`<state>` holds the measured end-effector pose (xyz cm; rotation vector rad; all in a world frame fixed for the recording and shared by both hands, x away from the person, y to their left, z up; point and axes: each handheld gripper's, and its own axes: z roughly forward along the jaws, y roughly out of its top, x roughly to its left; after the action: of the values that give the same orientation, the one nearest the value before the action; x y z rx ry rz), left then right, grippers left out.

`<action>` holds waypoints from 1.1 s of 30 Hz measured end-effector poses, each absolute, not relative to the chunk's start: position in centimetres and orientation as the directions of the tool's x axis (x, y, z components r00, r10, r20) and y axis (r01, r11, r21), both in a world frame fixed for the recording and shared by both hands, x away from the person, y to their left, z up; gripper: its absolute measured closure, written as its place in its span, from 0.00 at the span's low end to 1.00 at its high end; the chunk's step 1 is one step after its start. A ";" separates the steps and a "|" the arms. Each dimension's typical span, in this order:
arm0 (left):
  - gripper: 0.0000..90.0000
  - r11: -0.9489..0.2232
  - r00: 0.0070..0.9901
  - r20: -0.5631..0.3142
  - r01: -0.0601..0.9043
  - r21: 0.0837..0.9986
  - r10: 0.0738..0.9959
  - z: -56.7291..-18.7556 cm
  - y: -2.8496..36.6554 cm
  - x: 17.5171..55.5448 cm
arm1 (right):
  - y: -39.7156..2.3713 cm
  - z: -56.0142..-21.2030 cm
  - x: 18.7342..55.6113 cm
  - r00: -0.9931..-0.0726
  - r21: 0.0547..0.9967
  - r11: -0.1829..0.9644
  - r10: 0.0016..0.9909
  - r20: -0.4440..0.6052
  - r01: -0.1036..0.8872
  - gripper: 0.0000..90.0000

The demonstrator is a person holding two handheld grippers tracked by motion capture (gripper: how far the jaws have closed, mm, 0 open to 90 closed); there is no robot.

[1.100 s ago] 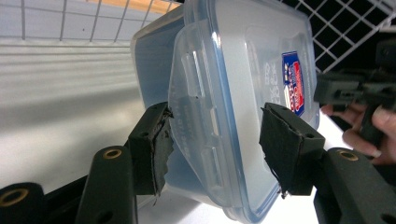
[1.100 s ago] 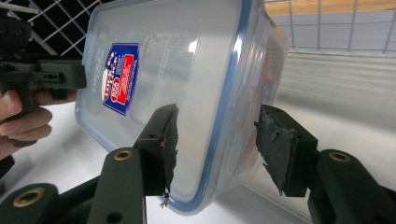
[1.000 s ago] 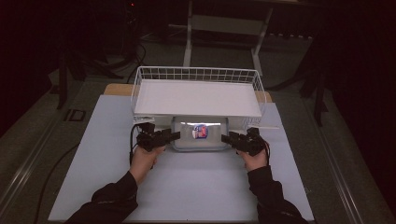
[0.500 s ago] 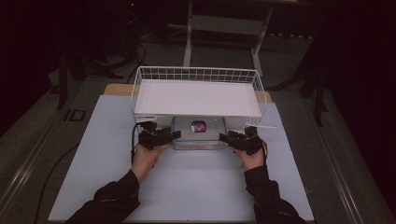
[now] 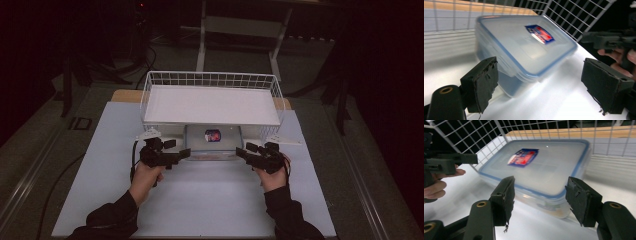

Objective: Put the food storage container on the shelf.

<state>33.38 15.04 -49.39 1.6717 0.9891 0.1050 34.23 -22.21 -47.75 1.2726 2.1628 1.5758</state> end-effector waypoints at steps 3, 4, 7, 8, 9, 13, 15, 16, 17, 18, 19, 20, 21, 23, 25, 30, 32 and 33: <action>0.07 -0.025 0.654 -0.412 0.550 0.834 0.635 -49.0 15.3 32.8 | -21.7 -47.8 33.8 -0.630 0.849 0.090 0.712 0.311 0.521 0.47; 0.03 -0.027 0.656 -0.415 0.553 0.833 0.631 -48.9 15.4 32.6 | -21.4 -47.9 33.6 -0.632 0.848 0.098 0.712 0.306 0.521 0.47; 0.00 -0.045 0.661 -0.406 0.554 0.831 0.631 -48.7 15.8 31.9 | -20.8 -48.1 33.2 -0.643 0.849 0.121 0.710 0.288 0.515 0.50; 0.00 -0.045 0.661 -0.406 0.554 0.831 0.631 -48.7 15.8 31.9 | -20.8 -48.1 33.2 -0.643 0.849 0.121 0.710 0.288 0.515 0.50; 0.00 -0.045 0.661 -0.406 0.554 0.831 0.631 -48.7 15.8 31.9 | -20.6 -48.2 33.1 -0.646 0.849 0.130 0.709 0.282 0.513 0.50; 0.00 -0.084 0.669 -0.381 0.553 0.829 0.638 -48.6 16.0 30.5 | -19.6 -48.7 32.6 -0.659 0.846 0.160 0.705 0.263 0.509 0.59; 0.00 -0.104 0.676 -0.360 0.543 0.833 0.643 -48.7 16.0 29.9 | -19.0 -48.9 32.5 -0.670 0.844 0.180 0.698 0.253 0.506 0.65; 0.00 -0.105 0.677 -0.353 0.537 0.837 0.645 -48.9 16.1 29.5 | -18.5 -49.1 32.4 -0.678 0.837 0.192 0.689 0.257 0.513 0.76; 0.00 -0.109 0.678 -0.351 0.537 0.836 0.646 -49.0 16.2 29.4 | -18.2 -49.2 32.4 -0.681 0.833 0.203 0.686 0.254 0.515 0.79; 0.00 -0.110 0.677 -0.344 0.533 0.839 0.650 -49.1 16.2 29.2 | -17.9 -49.3 32.4 -0.682 0.831 0.216 0.690 0.242 0.513 0.86; 0.00 -0.105 0.675 -0.341 0.527 0.843 0.654 -49.2 16.3 29.1 | -17.7 -49.4 32.4 -0.684 0.831 0.223 0.691 0.234 0.510 0.91; 0.00 -0.105 0.675 -0.341 0.527 0.843 0.654 -49.2 16.3 29.1 | -17.5 -49.5 32.4 -0.683 0.829 0.228 0.693 0.230 0.510 0.95; 0.00 -0.093 0.673 -0.353 0.532 0.842 0.650 -49.4 16.5 29.1 | -17.3 -49.5 32.5 -0.682 0.828 0.230 0.695 0.227 0.511 0.99; 0.00 -0.077 0.672 -0.367 0.534 0.842 0.643 -49.6 16.6 29.1 | -17.0 -49.6 32.6 -0.684 0.826 0.238 0.694 0.224 0.512 1.00; 0.00 -0.049 0.666 -0.401 0.550 0.834 0.629 -50.1 16.9 29.3 | -16.5 -49.7 32.7 -0.688 0.825 0.254 0.696 0.207 0.504 1.00; 0.00 -0.080 0.680 -0.354 0.519 0.851 0.642 -50.4 16.8 29.1 | -15.2 -50.5 33.7 -0.684 0.812 0.268 0.699 0.206 0.519 1.00; 0.00 -0.082 0.683 -0.349 0.513 0.854 0.642 -50.4 16.8 29.1 | -14.9 -50.6 33.9 -0.682 0.809 0.271 0.703 0.203 0.521 1.00; 0.00 -0.082 0.683 -0.349 0.513 0.854 0.642 -50.4 16.8 29.1 | -14.9 -50.6 33.9 -0.682 0.809 0.271 0.703 0.203 0.521 1.00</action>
<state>29.10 16.80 -50.38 1.7341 0.9316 0.1378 33.88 -14.88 -50.63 1.1442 2.3415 1.3714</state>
